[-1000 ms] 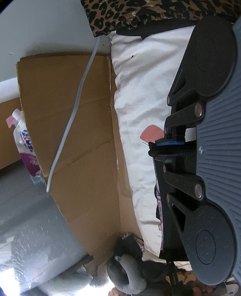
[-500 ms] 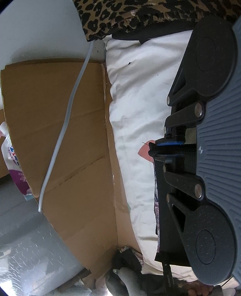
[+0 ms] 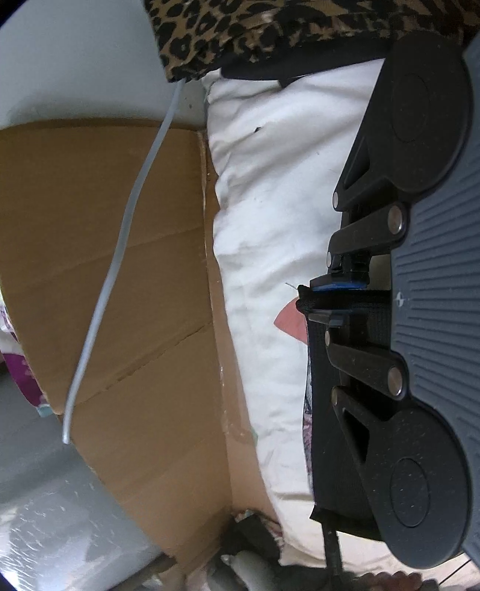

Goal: Fold clothes

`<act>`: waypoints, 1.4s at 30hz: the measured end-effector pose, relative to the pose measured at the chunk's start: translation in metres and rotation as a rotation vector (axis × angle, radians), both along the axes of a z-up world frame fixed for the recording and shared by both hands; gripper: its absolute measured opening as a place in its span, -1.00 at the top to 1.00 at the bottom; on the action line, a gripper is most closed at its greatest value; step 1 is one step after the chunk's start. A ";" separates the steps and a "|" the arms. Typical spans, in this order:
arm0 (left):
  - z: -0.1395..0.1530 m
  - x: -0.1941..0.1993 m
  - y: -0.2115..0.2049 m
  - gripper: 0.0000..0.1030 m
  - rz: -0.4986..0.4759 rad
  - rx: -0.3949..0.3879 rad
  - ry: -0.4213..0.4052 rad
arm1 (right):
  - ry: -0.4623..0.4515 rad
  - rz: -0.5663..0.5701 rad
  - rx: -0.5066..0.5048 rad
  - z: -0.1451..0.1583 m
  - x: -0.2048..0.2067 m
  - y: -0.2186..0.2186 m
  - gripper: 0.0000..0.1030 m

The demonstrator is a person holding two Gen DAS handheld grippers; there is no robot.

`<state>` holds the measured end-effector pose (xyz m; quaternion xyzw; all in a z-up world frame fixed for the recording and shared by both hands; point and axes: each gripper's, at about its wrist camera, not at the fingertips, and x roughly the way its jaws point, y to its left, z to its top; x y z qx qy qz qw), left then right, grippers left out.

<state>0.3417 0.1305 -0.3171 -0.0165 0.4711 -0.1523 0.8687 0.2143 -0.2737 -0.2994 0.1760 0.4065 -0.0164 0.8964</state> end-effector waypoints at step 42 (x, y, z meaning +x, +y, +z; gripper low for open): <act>0.033 -0.207 0.032 0.41 -0.037 0.043 0.060 | 0.054 0.101 0.140 -0.007 -0.166 0.034 0.12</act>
